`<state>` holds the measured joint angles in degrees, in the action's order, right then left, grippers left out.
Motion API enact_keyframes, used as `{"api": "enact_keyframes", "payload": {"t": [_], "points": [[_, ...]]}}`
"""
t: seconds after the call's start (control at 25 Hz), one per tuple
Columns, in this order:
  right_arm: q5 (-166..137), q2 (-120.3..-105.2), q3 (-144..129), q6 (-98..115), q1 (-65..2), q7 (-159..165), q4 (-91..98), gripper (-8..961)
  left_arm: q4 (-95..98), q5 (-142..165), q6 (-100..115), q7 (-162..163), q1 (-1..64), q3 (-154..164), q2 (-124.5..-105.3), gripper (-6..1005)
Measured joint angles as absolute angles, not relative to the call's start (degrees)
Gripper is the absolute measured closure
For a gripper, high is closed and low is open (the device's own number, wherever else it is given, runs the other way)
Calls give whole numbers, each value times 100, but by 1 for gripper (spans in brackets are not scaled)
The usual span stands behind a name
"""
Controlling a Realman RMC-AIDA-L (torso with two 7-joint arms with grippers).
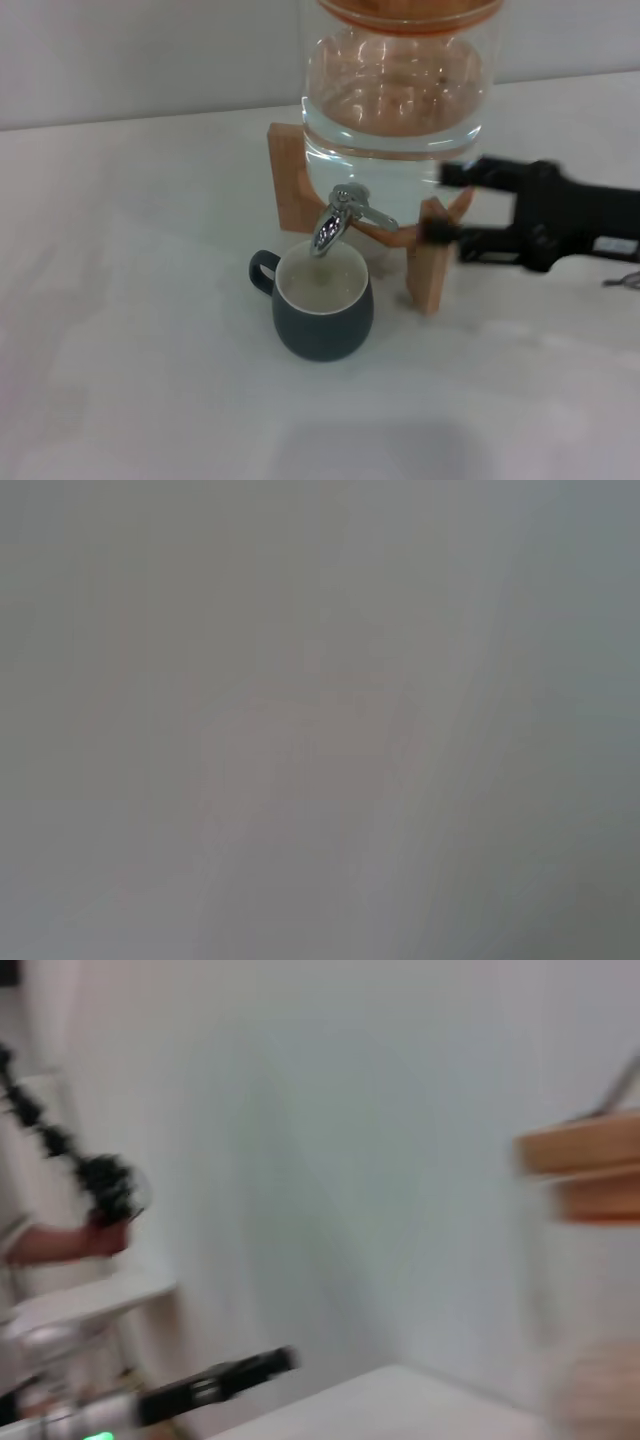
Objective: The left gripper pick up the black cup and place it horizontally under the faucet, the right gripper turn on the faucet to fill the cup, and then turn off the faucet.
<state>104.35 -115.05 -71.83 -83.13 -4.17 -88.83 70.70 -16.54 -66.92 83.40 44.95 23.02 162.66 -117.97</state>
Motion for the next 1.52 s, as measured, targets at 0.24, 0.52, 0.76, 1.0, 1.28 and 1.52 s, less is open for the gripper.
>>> {"api": "enact_keyframes", "payload": {"t": [0.24,0.52,0.76,1.0,1.28,1.52], "points": [[11240,-11506,-6505,-8305,-514,-10391,5445,142,-1654,-6828,8342,4503,2320,16267,-11768,467],[12460,-11513,-6405,-8291,-529,-12285,3824,143,-1666,-6994,8406,4488,2295,16264,-11750,467],[13332,-11530,-6453,-8330,-543,-13486,2624,143,-1738,-7047,8413,4471,2322,16271,-11750,467],[13652,-11531,-6358,-8347,-537,-13830,2234,142,-1741,-7051,8396,4513,2303,16269,-11719,467],[13688,-11531,-6000,-8350,-548,-13839,2096,143,-1741,-7044,8327,4608,2283,16268,-11698,467],[13762,-11531,-5898,-8341,-554,-13851,2078,142,-1741,-7054,8320,4672,2251,16268,-11698,467]]}}
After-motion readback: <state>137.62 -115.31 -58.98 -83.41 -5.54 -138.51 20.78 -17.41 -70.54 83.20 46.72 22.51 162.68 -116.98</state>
